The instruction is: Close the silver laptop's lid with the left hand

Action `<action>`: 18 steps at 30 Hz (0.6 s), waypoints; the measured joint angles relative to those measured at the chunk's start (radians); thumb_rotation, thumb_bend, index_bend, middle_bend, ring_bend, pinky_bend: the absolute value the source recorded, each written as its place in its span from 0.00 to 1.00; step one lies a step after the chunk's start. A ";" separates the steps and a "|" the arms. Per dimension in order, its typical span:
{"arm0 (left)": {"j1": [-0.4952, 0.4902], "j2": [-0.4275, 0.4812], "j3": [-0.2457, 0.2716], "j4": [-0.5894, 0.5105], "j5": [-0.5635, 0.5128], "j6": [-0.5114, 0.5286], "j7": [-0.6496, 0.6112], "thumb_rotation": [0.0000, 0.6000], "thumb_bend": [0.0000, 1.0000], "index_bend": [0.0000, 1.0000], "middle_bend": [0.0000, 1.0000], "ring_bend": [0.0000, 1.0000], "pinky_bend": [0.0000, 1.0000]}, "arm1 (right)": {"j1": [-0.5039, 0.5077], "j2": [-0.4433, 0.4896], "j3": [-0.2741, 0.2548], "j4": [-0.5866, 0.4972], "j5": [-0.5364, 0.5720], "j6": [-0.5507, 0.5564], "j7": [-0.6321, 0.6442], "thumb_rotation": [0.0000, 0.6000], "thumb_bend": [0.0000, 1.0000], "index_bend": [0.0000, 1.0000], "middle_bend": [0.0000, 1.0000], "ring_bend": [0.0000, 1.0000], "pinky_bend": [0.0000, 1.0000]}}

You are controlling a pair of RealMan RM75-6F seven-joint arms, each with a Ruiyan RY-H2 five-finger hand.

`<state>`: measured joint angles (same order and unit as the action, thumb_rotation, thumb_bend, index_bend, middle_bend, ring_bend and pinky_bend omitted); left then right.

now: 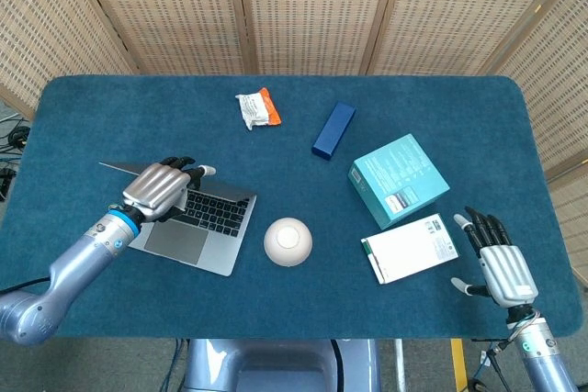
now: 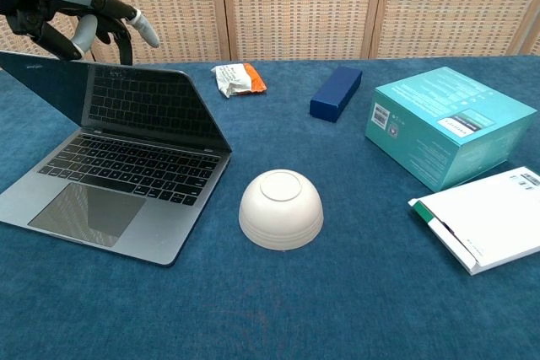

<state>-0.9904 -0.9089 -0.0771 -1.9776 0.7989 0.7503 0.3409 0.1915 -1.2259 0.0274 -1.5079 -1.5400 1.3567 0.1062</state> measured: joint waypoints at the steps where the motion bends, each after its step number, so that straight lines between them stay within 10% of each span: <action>1: 0.003 0.004 0.002 -0.005 0.005 -0.003 -0.004 1.00 1.00 0.15 0.36 0.11 0.14 | 0.000 0.000 0.000 -0.001 0.000 0.001 0.000 1.00 0.09 0.08 0.00 0.00 0.00; 18: 0.057 0.053 0.016 -0.050 0.101 -0.073 -0.113 1.00 1.00 0.15 0.36 0.12 0.14 | -0.001 0.002 -0.003 -0.007 -0.006 0.006 -0.008 1.00 0.09 0.08 0.00 0.00 0.00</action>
<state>-0.9335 -0.8554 -0.0614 -2.0278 0.8996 0.6773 0.2284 0.1900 -1.2236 0.0242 -1.5151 -1.5461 1.3625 0.0978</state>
